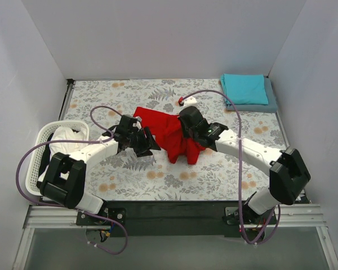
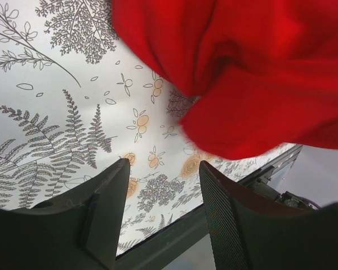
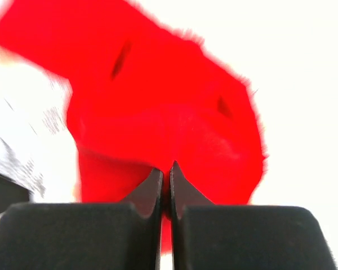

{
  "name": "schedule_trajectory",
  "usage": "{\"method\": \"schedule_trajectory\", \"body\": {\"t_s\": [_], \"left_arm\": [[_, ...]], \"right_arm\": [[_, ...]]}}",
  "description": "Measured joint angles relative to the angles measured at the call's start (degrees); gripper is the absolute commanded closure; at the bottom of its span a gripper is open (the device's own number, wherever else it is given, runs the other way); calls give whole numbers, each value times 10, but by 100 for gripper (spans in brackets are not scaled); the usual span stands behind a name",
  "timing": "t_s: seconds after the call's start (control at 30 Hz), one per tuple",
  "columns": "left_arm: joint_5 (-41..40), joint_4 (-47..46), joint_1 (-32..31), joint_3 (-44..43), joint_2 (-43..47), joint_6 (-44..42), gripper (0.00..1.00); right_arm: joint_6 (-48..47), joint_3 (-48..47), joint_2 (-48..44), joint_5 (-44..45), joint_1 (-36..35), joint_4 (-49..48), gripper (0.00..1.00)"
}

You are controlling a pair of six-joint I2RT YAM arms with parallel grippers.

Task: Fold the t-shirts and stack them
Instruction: Flatten the tshirt out

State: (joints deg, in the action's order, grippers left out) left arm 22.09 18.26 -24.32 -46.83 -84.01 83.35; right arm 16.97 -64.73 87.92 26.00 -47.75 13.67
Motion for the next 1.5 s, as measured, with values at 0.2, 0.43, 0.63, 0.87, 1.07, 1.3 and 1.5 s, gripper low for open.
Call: {"method": "schedule_trajectory", "body": {"t_s": [0.2,0.43,0.63,0.87,1.07,1.3,1.5], "left_arm": [[-2,-7,-1,-4,-8,5,48],[-6,-30,-2,-51,-86,32,46],[12,-69,-22,-78,-133,45,46],[35,-149,-96,-86,-137,45,44],[23,-223,-134,-86,-171,56,21],[-12,-279,-154,-125,-259,70,19],[-34,-345,-186,-150,-297,91,24]], "right_arm": [[-32,-80,-120,62,18,21,99],[-52,-95,-211,101,68,27,99],[-52,-76,-207,98,76,48,99],[-53,-75,-204,96,79,64,99],[-52,-75,-204,87,79,67,99],[-52,-75,-204,78,80,79,99],[-50,-75,-207,74,80,91,99]]}}
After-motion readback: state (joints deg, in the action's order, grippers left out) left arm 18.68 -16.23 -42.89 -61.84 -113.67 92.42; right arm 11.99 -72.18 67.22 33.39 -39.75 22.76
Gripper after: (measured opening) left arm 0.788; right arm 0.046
